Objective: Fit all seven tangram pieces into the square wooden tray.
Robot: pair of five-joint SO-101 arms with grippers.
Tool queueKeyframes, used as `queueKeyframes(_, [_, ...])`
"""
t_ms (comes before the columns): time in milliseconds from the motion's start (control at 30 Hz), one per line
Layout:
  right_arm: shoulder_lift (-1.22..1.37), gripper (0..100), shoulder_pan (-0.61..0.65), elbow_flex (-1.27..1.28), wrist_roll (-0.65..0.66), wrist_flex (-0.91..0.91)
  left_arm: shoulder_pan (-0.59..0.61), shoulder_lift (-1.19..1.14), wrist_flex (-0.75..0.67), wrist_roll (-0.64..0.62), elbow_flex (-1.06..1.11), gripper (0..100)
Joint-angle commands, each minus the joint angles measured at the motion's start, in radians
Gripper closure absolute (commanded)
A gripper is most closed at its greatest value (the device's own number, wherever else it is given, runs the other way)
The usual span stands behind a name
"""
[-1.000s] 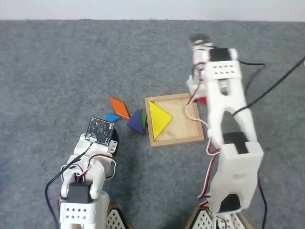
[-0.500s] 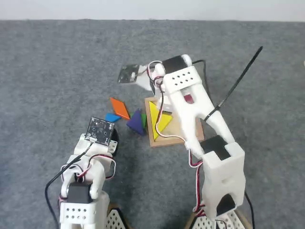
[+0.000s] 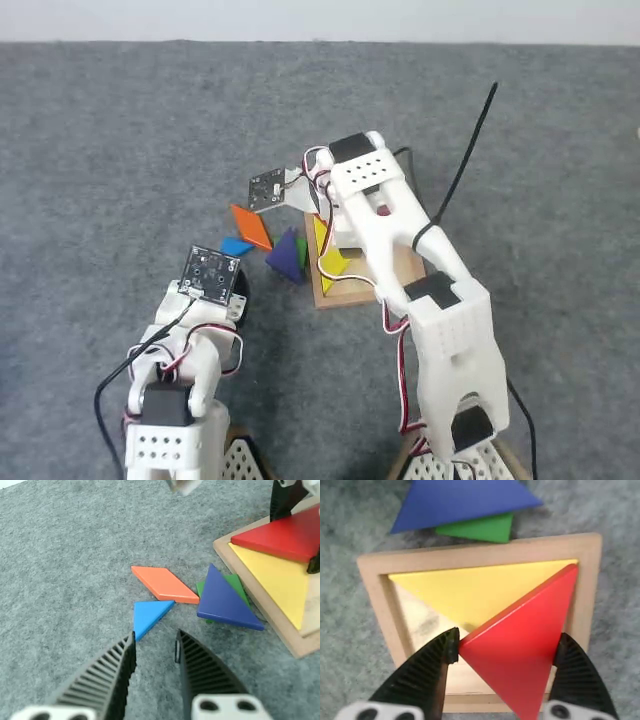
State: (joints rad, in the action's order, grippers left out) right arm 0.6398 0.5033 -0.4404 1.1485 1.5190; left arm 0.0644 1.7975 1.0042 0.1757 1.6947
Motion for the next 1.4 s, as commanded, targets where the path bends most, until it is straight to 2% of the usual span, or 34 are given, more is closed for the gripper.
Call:
queueKeyframes(0, [-0.024,77.5,-0.022,-0.025,0.006,-0.013,0.006,0.005,0.005,0.012,-0.012,87])
queueKeyframes(467, [-0.024,76.8,-0.024,-0.025,0.008,0.005,0.006,0.005,0.005,0.012,-0.012,87])
queueKeyframes(667, [-0.025,60.8,-0.045,-0.026,0.009,0.004,0.006,0.005,0.005,0.012,-0.012,87])
queueKeyframes(767, [-0.025,56.7,-0.045,-0.026,0.044,0.010,0.006,0.005,0.005,0.012,-0.012,87])
queueKeyframes(1367, [-0.016,56.7,-0.082,-0.037,0.017,-0.030,0.006,0.005,0.005,0.012,-0.012,87])
